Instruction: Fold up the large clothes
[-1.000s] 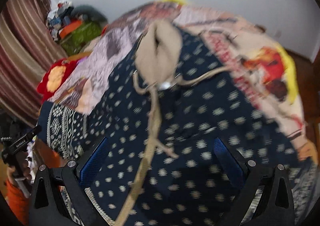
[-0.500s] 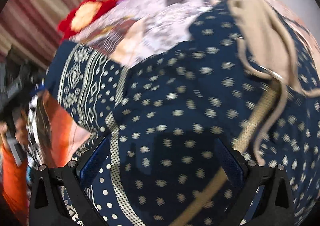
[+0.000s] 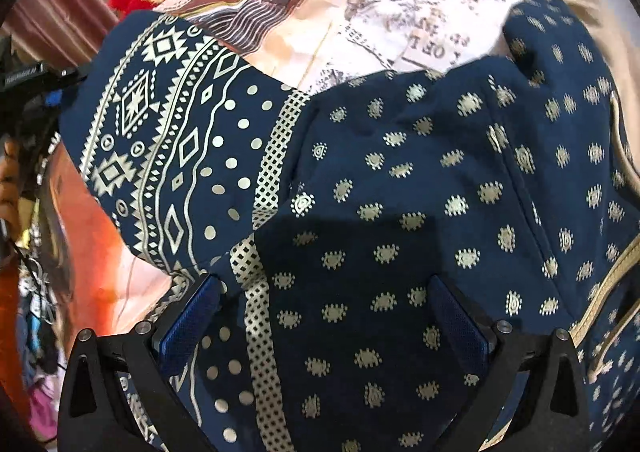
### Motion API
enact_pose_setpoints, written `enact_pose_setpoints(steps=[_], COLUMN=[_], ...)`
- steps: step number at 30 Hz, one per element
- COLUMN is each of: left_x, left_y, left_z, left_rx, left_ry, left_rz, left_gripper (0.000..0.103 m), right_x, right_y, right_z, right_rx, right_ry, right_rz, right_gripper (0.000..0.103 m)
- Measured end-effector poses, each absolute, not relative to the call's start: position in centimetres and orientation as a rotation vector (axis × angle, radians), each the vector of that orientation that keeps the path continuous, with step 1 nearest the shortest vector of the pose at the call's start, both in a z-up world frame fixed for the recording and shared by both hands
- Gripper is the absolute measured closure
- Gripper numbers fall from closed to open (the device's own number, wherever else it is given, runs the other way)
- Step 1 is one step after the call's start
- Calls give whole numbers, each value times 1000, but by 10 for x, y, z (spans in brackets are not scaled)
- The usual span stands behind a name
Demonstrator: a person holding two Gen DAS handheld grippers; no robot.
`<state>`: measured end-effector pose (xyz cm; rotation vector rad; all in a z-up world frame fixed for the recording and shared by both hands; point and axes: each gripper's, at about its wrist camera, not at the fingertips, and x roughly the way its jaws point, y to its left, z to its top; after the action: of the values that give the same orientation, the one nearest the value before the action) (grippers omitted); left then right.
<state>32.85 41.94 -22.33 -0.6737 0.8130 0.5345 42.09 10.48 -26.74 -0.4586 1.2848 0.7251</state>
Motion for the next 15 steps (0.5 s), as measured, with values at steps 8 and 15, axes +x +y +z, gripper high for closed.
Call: enact_pose_setpoints(steps=[8, 15], left_x=[344, 367], left_y=[331, 240], left_z=[-130, -76], left_rx=[-296, -196], left_ry=[627, 554], left_rz=[405, 156], left_gripper=[101, 101], right_x=[395, 389], right_y=[121, 86], right_z=[-278, -240], right_rx=[-617, -474], right_ry=[1187, 1223], right_rz=[711, 764], right_gripper=[0, 0])
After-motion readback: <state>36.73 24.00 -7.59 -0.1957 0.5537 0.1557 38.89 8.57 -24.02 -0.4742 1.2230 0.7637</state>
